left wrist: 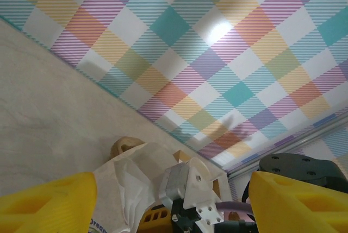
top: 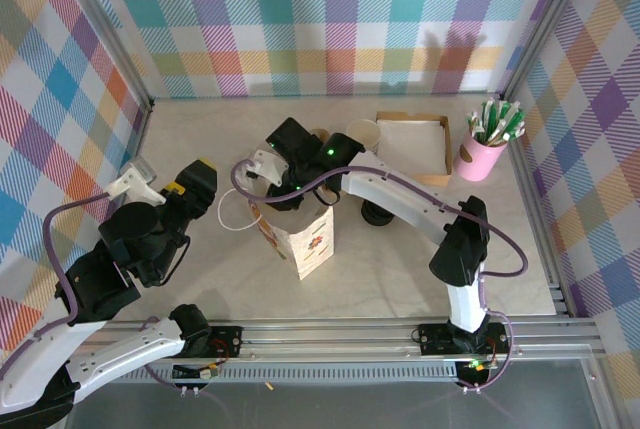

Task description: Pack the takeout coffee

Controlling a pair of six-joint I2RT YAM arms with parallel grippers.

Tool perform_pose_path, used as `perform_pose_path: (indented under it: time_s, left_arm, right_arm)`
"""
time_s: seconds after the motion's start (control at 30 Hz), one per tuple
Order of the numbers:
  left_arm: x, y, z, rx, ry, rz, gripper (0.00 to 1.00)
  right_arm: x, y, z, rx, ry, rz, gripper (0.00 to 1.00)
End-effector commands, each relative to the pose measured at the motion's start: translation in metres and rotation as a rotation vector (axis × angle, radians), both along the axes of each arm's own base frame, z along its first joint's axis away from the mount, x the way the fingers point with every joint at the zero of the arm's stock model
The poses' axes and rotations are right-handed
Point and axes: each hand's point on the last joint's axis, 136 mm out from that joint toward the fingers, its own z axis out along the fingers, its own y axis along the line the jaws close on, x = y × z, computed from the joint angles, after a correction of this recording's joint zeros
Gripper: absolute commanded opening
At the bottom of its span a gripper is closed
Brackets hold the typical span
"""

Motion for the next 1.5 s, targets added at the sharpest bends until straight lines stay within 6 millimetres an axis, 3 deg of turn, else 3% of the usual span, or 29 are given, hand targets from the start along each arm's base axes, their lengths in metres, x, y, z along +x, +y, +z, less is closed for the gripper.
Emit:
perform_pose_path:
  time_s: [0.0, 0.23, 0.33, 0.4, 0.57, 0.9, 0.97, 1.03, 1.1, 1.17, 1.23, 1.3, 1.4, 1.47]
  left_arm:
    - [-0.004, 0.006, 0.007, -0.013, -0.007, 0.01, 0.74]
    - [-0.002, 0.003, 0.003, -0.01, -0.005, 0.01, 0.74]
    - [-0.002, 0.003, 0.001, -0.006, -0.002, 0.011, 0.74]
    - [-0.002, 0.005, 0.0, 0.0, 0.0, 0.014, 0.74]
    - [-0.004, 0.025, -0.002, 0.093, 0.007, 0.098, 0.74]
    - [-0.023, 0.111, 0.004, 0.533, 0.02, 0.535, 0.78]
    - [-0.026, 0.119, 0.004, 0.614, 0.028, 0.598, 0.78]
    - [-0.023, 0.119, 0.002, 0.712, 0.044, 0.617, 0.78]
    - [-0.022, 0.124, -0.007, 0.761, 0.076, 0.639, 0.79]
    - [-0.017, 0.127, -0.021, 0.797, 0.124, 0.644, 0.79]
    - [-0.005, 0.13, -0.044, 0.81, 0.201, 0.628, 0.81]
    - [0.014, 0.131, -0.073, 0.802, 0.302, 0.573, 0.82]
    - [0.035, 0.15, -0.117, 0.743, 0.451, 0.595, 0.83]
    - [0.052, 0.157, -0.14, 0.727, 0.453, 0.593, 0.84]
  right_arm:
    - [0.002, -0.014, -0.016, -0.105, -0.033, -0.021, 0.28]
    - [0.001, -0.02, -0.034, -0.2, -0.054, -0.001, 0.3]
    - [-0.001, -0.018, -0.028, -0.202, -0.066, 0.003, 0.31]
    - [-0.004, -0.015, -0.012, -0.172, -0.085, 0.006, 0.33]
    - [-0.009, -0.015, 0.055, -0.017, -0.141, -0.051, 0.45]
    - [-0.028, -0.065, 0.155, 0.242, -0.29, -0.148, 0.6]
    - [-0.018, -0.089, 0.18, 0.281, -0.394, -0.242, 0.62]
    - [0.003, -0.128, 0.2, 0.315, -0.497, -0.393, 0.64]
    - [0.026, -0.176, 0.205, 0.345, -0.547, -0.567, 0.64]
    - [0.049, -0.232, 0.195, 0.37, -0.562, -0.765, 0.64]
    - [0.066, -0.294, 0.173, 0.394, -0.569, -0.988, 0.67]
    - [0.073, -0.34, 0.141, 0.362, -0.571, -1.138, 0.69]
    - [0.08, -0.38, 0.084, 0.283, -0.601, -1.243, 0.73]
    - [0.083, -0.393, 0.042, 0.243, -0.578, -1.262, 0.76]
